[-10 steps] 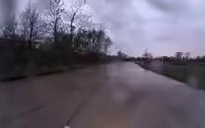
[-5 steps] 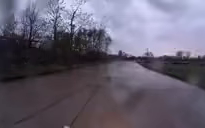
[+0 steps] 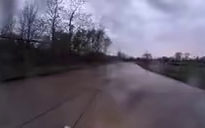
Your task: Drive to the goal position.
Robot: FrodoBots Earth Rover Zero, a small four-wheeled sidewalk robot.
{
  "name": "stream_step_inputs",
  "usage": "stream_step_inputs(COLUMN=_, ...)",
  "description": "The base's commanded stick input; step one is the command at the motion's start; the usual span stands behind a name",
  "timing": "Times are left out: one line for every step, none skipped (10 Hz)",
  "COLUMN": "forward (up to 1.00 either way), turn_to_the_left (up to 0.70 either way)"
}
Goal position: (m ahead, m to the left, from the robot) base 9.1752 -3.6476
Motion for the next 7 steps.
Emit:
stream_step_inputs(forward=0.70, turn_to_the_left=-0.35)
stream_step_inputs(forward=0.70, turn_to_the_left=-0.35)
stream_step_inputs(forward=0.70, turn_to_the_left=-0.35)
stream_step_inputs(forward=0.70, turn_to_the_left=-0.35)
stream_step_inputs(forward=0.70, turn_to_the_left=-0.35)
stream_step_inputs(forward=0.70, turn_to_the_left=-0.35)
stream_step_inputs(forward=0.70, turn_to_the_left=-0.33)
